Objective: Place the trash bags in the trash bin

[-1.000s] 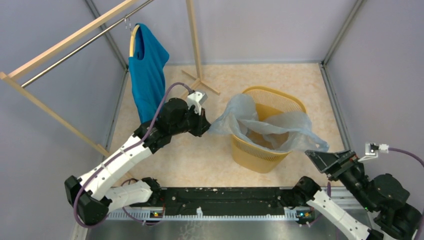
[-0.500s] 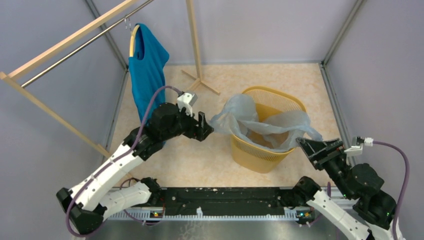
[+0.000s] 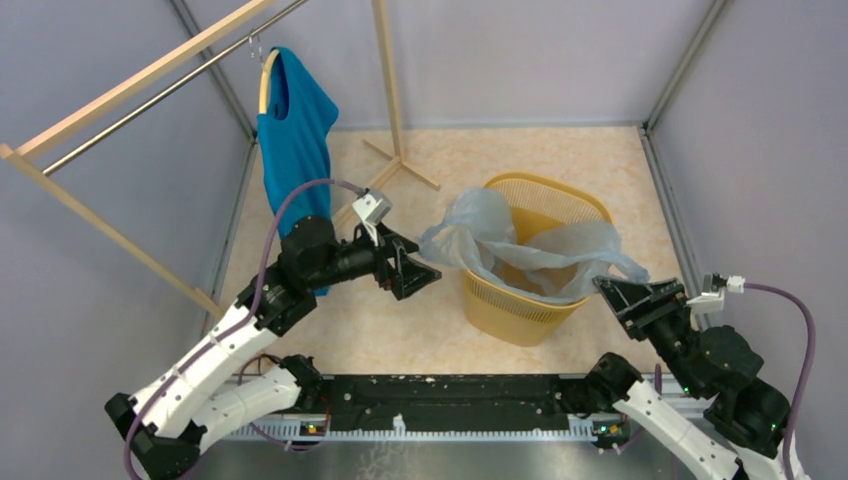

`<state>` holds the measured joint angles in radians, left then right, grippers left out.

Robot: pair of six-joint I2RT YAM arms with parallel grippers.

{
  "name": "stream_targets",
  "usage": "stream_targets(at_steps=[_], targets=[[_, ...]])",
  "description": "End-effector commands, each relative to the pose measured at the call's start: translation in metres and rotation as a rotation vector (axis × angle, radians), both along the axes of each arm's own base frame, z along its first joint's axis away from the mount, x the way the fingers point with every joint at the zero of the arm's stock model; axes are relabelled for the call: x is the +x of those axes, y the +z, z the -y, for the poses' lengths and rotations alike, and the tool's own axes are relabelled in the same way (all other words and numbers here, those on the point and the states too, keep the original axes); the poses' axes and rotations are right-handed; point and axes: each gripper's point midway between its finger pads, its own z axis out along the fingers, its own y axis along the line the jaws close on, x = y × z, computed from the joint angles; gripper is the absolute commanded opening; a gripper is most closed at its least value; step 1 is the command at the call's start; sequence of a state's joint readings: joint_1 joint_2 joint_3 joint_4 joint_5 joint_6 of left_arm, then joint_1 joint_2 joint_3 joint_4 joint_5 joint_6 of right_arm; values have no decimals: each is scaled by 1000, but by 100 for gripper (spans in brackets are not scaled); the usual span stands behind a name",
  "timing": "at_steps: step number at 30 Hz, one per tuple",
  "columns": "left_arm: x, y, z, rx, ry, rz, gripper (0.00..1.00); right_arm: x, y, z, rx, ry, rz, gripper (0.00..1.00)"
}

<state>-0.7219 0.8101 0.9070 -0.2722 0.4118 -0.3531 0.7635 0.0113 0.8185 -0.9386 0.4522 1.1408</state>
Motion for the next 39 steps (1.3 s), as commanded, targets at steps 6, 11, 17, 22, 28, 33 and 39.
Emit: stream_targets(at_steps=[6, 11, 17, 22, 28, 33, 39], targets=[[10, 7, 32, -58, -126, 87, 96, -2, 2, 2, -18, 4, 8, 66], [6, 3, 44, -60, -199, 66, 81, -3, 5, 5, -18, -2, 14, 66], [-3, -2, 46, -61, -257, 59, 66, -5, 10, 8, -27, -3, 32, 66], [5, -3, 52, -69, -238, 41, 52, -4, 14, 8, -25, -1, 49, 66], [19, -12, 53, -41, -172, 26, 33, -5, 15, 8, -23, -3, 52, 66], [24, -21, 52, 2, -147, 9, 14, -6, 14, 14, -35, -20, 42, 66], [20, -26, 47, 24, -147, -2, 0, -7, 24, 15, -2, -21, 64, 63]])
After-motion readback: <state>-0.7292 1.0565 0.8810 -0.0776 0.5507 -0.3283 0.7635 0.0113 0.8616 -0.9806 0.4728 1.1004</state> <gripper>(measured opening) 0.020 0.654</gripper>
